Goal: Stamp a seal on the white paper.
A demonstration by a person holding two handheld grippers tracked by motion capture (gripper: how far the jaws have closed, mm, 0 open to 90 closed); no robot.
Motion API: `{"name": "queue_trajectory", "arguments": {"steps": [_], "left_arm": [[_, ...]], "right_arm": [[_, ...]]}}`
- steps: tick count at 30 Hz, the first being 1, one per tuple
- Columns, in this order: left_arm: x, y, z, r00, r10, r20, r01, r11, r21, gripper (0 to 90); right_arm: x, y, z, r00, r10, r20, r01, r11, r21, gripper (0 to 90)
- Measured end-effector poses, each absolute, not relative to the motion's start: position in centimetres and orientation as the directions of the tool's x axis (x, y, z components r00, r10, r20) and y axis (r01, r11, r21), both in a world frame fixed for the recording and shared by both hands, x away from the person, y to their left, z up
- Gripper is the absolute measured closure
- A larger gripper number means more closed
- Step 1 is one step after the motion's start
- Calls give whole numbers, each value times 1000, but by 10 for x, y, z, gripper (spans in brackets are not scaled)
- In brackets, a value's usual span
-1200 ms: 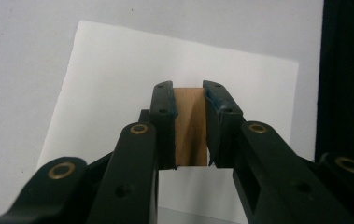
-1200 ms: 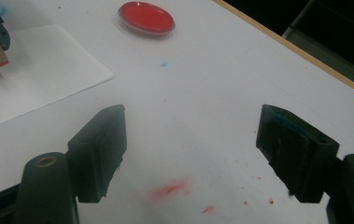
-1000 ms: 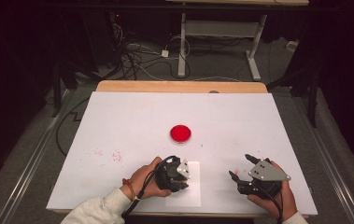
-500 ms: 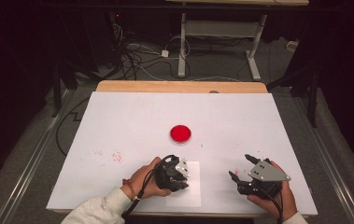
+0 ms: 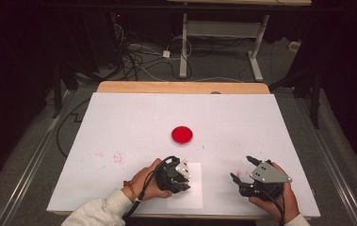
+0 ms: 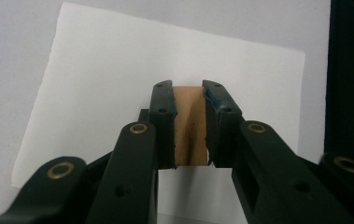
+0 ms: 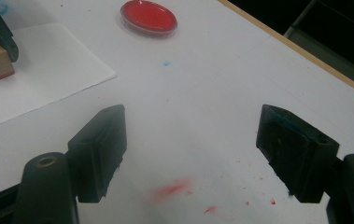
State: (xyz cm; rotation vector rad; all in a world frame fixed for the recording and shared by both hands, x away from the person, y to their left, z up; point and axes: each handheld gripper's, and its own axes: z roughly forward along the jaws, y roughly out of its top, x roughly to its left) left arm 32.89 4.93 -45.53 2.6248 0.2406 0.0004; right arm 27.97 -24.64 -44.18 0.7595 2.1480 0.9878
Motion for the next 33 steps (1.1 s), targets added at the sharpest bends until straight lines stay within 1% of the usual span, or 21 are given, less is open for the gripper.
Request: {"name": "queue_trajectory", "arguments": {"steps": [20,25,28,31,33], "left_arm": [[327,49,-456,982,184,-34,177,-858,483,739],[325,47,-453,982,189,-19,175,-865,470,739],[328,49,-445,975,219,-30,204,-840,502,739],[329,53,-434,974,223,-28,203,-819,537,739],[330,55,-430,973,231,-13,201,-816,542,739]], "right_arm": [[280,-245,-443,-632,709,-314,233,560,795,252],[280,-244,-443,-635,707,-313,232,561,795,252],[279,-245,-441,-633,708,-312,228,556,800,253],[279,-246,-441,-630,712,-309,226,549,804,253],[279,-247,-441,-630,712,-312,228,553,801,254]]}}
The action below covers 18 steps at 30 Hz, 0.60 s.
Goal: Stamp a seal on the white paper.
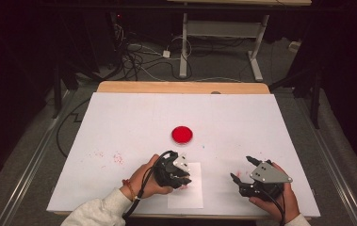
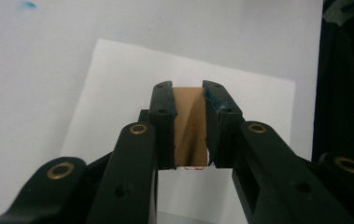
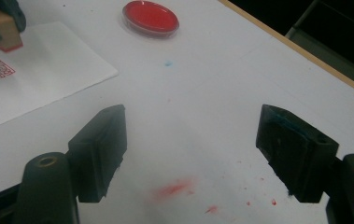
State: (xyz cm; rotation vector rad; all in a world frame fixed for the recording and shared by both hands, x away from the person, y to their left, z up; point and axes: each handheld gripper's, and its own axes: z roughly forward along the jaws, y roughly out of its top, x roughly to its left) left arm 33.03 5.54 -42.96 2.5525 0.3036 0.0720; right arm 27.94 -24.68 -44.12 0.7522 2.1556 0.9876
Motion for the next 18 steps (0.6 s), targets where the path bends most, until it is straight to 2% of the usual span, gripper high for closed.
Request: {"name": "queue_trajectory", "arguments": {"steps": [18], "left_arm": [[346,100,-413,935,353,22,270,-751,603,739]], "right_arm": [[284,-246,-439,-626,718,-305,227,542,809,254]]}}
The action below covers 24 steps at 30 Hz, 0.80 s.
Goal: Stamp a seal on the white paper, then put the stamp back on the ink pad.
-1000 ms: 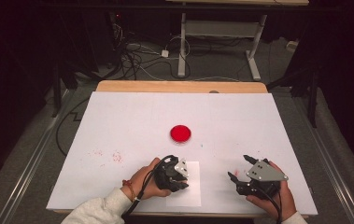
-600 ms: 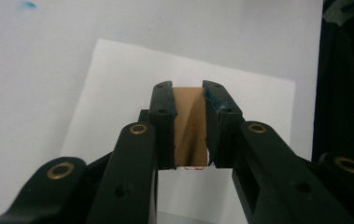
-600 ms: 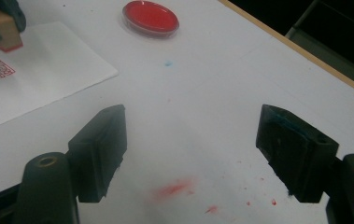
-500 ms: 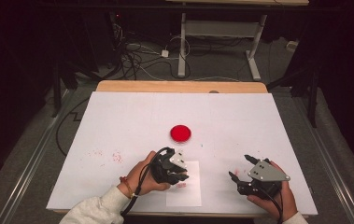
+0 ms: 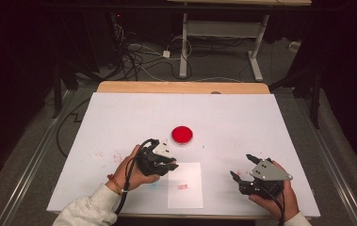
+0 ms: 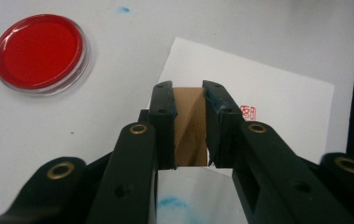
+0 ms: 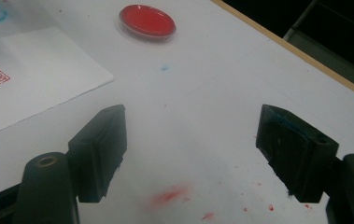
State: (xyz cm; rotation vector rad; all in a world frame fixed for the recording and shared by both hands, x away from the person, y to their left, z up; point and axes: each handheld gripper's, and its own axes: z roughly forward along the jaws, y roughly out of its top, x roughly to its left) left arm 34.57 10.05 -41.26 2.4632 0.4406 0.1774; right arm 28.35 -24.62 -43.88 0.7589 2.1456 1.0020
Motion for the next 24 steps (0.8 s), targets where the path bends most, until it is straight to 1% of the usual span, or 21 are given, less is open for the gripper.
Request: {"name": "queue_trajectory", "arguments": {"steps": [3,16,24], "left_arm": [[348,103,-413,930,366,34,274,-752,600,739],[365,109,-415,913,408,30,309,-736,602,738],[385,109,-405,897,441,35,326,-711,623,739]], "right_arm": [[283,-246,-439,-623,720,-305,224,538,813,254],[282,-247,-439,-624,718,-308,222,541,811,254],[283,-246,-439,-629,713,-310,220,545,809,254]]}}
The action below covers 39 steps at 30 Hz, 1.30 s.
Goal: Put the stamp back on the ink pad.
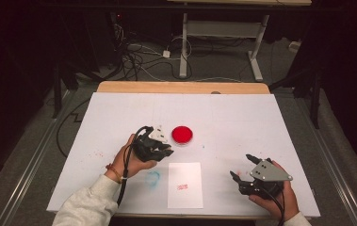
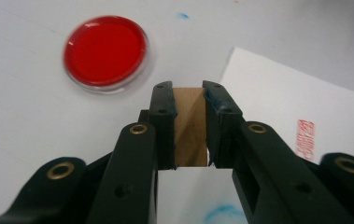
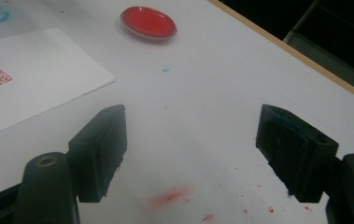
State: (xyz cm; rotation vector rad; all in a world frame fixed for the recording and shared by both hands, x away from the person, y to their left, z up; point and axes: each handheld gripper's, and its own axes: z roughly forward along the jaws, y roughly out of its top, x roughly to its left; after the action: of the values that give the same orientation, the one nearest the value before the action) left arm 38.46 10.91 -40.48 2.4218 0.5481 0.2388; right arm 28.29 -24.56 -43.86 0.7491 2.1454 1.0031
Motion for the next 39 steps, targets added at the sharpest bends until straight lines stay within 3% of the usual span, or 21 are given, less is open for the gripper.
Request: {"name": "queue_trajectory", "arguments": {"steps": [14,39], "left_arm": [[429,87,-392,886,461,43,338,-707,621,738],[483,50,-426,869,495,-10,431,-746,508,738]], "right_arm": [[283,-245,-441,-640,701,-316,213,556,803,256],[283,-244,-442,-650,687,-325,210,573,792,262]]}}
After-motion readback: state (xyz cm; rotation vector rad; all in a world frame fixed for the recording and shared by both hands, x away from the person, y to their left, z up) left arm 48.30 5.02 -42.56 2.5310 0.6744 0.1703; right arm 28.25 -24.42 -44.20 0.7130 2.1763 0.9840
